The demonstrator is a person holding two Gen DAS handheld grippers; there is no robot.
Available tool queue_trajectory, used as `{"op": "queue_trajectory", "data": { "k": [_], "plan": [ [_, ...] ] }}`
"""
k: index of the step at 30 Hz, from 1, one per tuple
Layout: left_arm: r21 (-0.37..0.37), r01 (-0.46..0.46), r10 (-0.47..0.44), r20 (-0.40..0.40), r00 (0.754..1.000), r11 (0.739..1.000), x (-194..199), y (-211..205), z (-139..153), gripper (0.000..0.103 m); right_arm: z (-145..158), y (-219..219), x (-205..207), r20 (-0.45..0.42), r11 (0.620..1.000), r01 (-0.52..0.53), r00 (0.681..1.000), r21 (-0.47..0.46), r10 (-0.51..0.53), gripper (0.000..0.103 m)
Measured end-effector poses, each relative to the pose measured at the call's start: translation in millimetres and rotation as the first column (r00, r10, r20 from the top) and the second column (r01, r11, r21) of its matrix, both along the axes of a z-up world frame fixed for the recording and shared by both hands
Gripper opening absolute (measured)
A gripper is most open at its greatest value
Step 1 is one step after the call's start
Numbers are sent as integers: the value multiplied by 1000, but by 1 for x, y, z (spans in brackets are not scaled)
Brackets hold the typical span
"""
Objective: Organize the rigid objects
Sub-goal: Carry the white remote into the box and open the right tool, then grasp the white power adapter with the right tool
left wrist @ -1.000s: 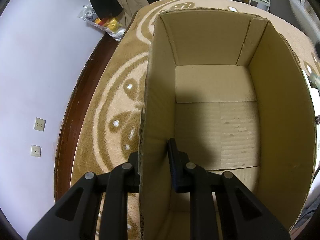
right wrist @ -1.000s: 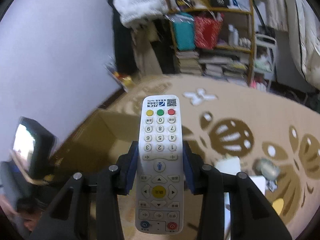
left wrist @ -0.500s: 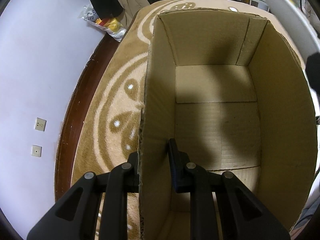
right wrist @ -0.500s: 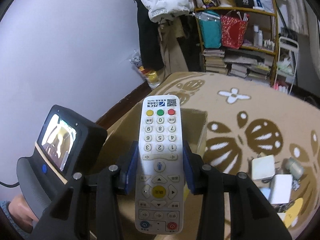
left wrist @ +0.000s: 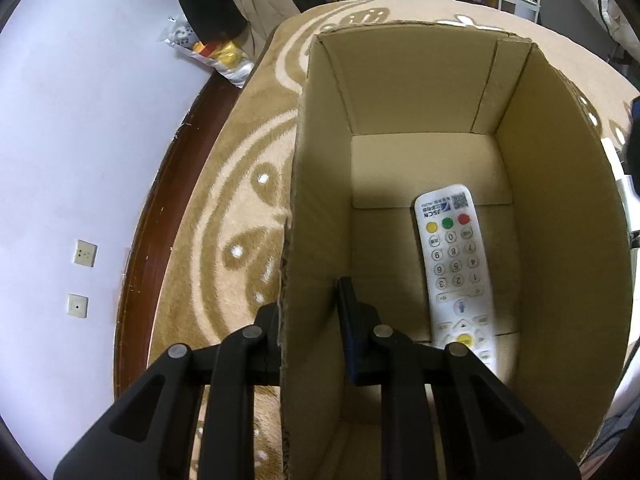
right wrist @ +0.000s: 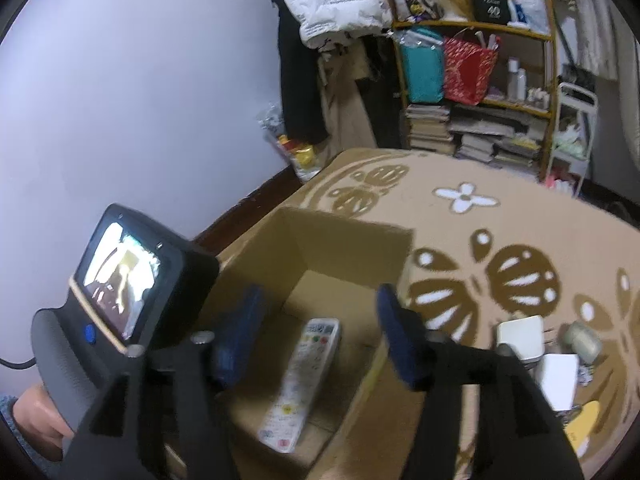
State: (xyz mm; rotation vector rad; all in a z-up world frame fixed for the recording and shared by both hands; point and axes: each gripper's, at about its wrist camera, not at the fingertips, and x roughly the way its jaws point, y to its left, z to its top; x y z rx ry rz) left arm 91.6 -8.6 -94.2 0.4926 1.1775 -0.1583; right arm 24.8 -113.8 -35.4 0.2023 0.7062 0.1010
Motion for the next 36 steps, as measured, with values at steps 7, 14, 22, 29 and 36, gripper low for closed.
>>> {"op": "queue_trajectory", "data": {
  "k": [7, 14, 22, 29, 36],
  "plan": [
    [1, -3, 3, -3, 1000, 1000, 0, -2, 0, 20, 8, -24, 2, 18, 996, 81, 997, -38, -80, 103],
    [9, -4, 5, -7, 1000, 1000, 3, -2, -1, 20, 2, -65, 14, -31, 978, 181, 982, -107, -185, 103],
    [9, -2, 2, -5, 1000, 1000, 4, -3, 0, 20, -15, -106, 20, -67, 957, 243, 964, -160, -256, 103],
    [15, 0, 0, -3, 1000, 1000, 3, -3, -1, 20, -50, -121, 29, -117, 955, 234, 959, -183, -258, 100],
    [21, 3, -3, -6, 1000, 1000, 1, -5, -2, 20, -81, -128, 40, -205, 949, 226, 940, -219, -271, 90]
  ]
}}
